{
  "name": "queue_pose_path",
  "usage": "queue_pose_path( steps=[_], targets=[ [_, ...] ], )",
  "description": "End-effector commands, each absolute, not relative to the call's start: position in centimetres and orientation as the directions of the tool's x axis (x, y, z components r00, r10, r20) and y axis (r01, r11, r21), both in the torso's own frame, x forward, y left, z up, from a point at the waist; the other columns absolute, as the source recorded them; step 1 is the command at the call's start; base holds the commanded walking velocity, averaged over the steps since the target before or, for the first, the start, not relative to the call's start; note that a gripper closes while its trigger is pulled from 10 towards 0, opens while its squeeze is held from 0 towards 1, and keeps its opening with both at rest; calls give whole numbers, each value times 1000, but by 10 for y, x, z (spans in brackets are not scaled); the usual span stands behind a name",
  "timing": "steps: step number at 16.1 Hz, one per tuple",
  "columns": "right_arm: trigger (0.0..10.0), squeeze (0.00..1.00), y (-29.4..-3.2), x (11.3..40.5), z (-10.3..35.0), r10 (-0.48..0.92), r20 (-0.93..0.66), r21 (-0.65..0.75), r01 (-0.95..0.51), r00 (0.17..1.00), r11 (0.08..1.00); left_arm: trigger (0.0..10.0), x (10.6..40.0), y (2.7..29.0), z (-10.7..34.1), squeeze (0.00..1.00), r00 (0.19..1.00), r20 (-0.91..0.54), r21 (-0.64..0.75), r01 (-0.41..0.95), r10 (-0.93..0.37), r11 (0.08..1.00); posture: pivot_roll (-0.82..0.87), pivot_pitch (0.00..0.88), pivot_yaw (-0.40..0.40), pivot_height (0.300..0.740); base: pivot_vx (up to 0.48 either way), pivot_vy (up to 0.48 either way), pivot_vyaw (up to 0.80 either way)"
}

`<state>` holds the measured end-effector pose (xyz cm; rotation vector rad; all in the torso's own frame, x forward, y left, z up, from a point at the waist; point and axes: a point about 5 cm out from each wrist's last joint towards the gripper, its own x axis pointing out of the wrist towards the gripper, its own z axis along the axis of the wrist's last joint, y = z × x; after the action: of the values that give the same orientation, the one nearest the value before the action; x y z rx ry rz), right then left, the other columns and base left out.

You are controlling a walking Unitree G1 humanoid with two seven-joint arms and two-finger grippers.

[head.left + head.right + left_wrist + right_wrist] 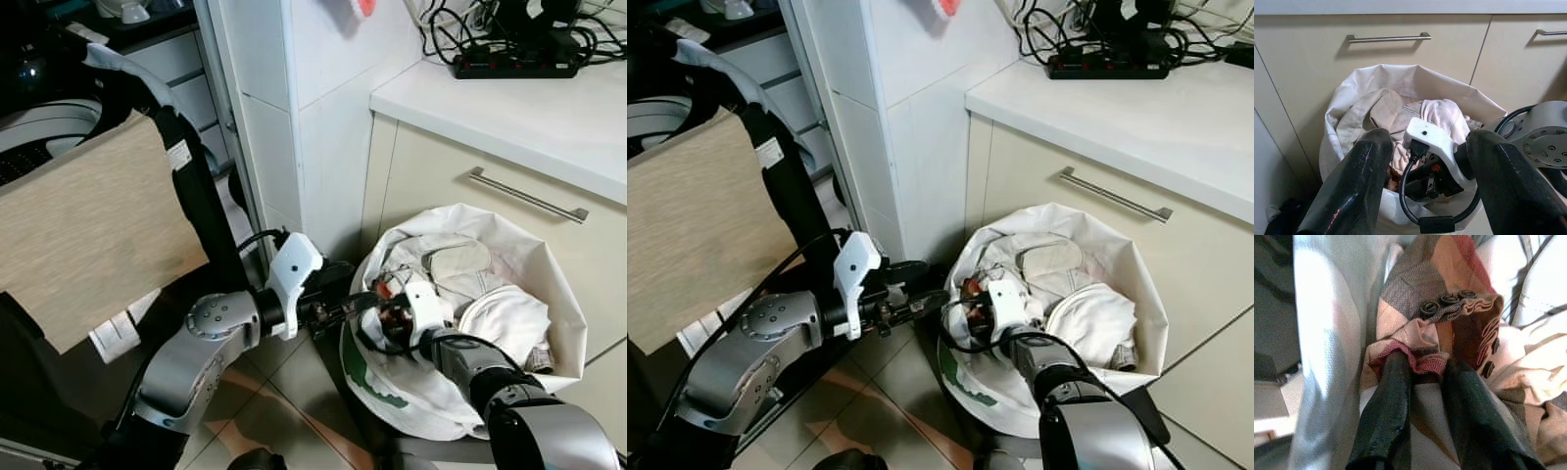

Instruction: Clothes washing

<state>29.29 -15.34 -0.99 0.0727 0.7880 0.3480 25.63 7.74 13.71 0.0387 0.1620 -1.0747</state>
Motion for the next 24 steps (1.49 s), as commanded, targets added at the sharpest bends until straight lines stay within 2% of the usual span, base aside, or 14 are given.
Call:
queue_pose_path(
  steps=[1,2,4,5,6,7,8,12,13,14,16,18,19,24],
  targets=[
    [0,47,-143,318,17,384,-565,229,-308,730,923,10000,261,82,138,0,496,-153,-33,862,-855,506,-80,6,47,724,0,0,0],
    [0,35,-139,335,39,412,-473,240,-336,779,911,10000,264,85,137,0,524,-152,-25,846,-838,533,-79,0,41,724,0,0,0],
    [0,24,-139,358,76,417,-338,222,-359,844,907,10000,280,99,135,0,644,-163,26,760,-747,649,-88,0,37,724,0,0,0],
    [0,761,-142,367,93,402,-280,178,-364,872,914,10000,292,111,131,0,732,-189,61,674,-654,736,-90,0,35,724,0,0,0],
    [0,761,-144,373,107,395,-233,147,-369,889,918,10000,300,121,127,0,785,-210,82,608,-583,790,-93,0,32,724,0,0,0],
    [0,145,-145,376,115,396,-212,137,-374,893,917,10000,303,124,127,0,801,-206,75,585,-562,808,-99,0,26,724,0,0,0],
    [0,0,-149,380,129,397,-173,128,-379,901,916,10000,305,124,128,0,812,-189,58,571,-552,819,-106,0,22,724,0,0,0],
    [0,0,-157,393,196,352,47,102,-355,935,929,10000,310,115,126,0,814,-165,35,570,-558,821,-131,0,22,724,0,0,0],
    [0,0,-163,398,230,301,110,79,-310,947,947,10000,319,118,128,0,864,-138,7,489,-484,872,-135,0,14,724,0,0,0],
    [0,0,-167,398,242,280,155,37,-289,947,957,10000,324,121,131,0,901,-109,-36,418,-419,908,-135,0,7,724,0,0,0],
    [0,0,-171,396,241,233,180,23,-241,956,970,10000,331,131,134,0,956,-73,-133,274,-285,953,-132,0,-5,724,0,0,0],
    [0,0,-168,392,225,234,138,39,-241,962,970,10000,333,142,132,0,986,-63,-231,133,-151,964,-126,0,-17,724,0,0,800],
    [0,0,-164,390,213,240,103,33,-244,965,969,10000,332,148,131,0,993,-60,-217,84,-99,973,-125,0,-19,724,0,0,800],
    [0,0,-152,378,166,260,-4,53,-259,966,964,10000,328,149,129,0,998,-37,-111,39,-43,993,-113,0,-23,724,0,0,800]
  ],
)
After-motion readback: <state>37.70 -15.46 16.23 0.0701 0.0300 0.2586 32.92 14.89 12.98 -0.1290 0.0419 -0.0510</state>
